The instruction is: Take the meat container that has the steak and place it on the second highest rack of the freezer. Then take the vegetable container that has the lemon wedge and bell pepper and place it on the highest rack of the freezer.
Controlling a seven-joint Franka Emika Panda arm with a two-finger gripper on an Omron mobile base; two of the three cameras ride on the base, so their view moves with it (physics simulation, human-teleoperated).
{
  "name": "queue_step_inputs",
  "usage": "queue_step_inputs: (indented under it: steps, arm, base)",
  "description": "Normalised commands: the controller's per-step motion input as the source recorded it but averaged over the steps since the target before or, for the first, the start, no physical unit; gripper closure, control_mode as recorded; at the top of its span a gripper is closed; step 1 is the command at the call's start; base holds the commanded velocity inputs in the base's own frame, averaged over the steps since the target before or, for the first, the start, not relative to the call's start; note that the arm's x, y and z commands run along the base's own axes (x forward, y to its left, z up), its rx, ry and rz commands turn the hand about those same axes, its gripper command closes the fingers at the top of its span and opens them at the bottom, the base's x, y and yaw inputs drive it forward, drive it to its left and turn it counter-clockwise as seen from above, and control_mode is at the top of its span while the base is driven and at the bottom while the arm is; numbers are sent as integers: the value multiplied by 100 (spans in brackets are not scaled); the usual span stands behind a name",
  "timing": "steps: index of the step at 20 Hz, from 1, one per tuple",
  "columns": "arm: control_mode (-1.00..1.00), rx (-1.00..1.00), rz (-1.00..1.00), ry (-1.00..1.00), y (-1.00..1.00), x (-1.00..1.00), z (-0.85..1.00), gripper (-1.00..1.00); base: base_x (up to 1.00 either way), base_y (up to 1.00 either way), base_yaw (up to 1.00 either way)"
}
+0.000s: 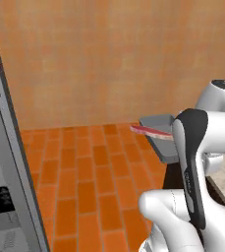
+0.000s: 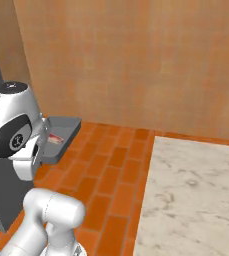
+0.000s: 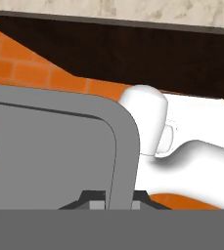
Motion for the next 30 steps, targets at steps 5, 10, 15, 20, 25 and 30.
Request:
queue_step_inputs:
  steps: [5, 10, 15, 20, 25, 30]
  arm:
    - [100, 0, 0, 0, 0, 0, 0, 100]
    - [100, 0, 0, 0, 0, 0, 0, 100]
    - [100, 0, 0, 0, 0, 0, 0, 100]
    - [100, 0, 0, 0, 0, 0, 0, 100]
    - [100, 0, 0, 0, 0, 0, 0, 100]
    - [100, 0, 0, 0, 0, 0, 0, 100]
  base:
    - [100, -4, 31]
    - [91, -3, 57]
    - [38, 0, 91]
    - [35, -7, 88]
    - [36, -61, 67]
    - [42, -71, 63]
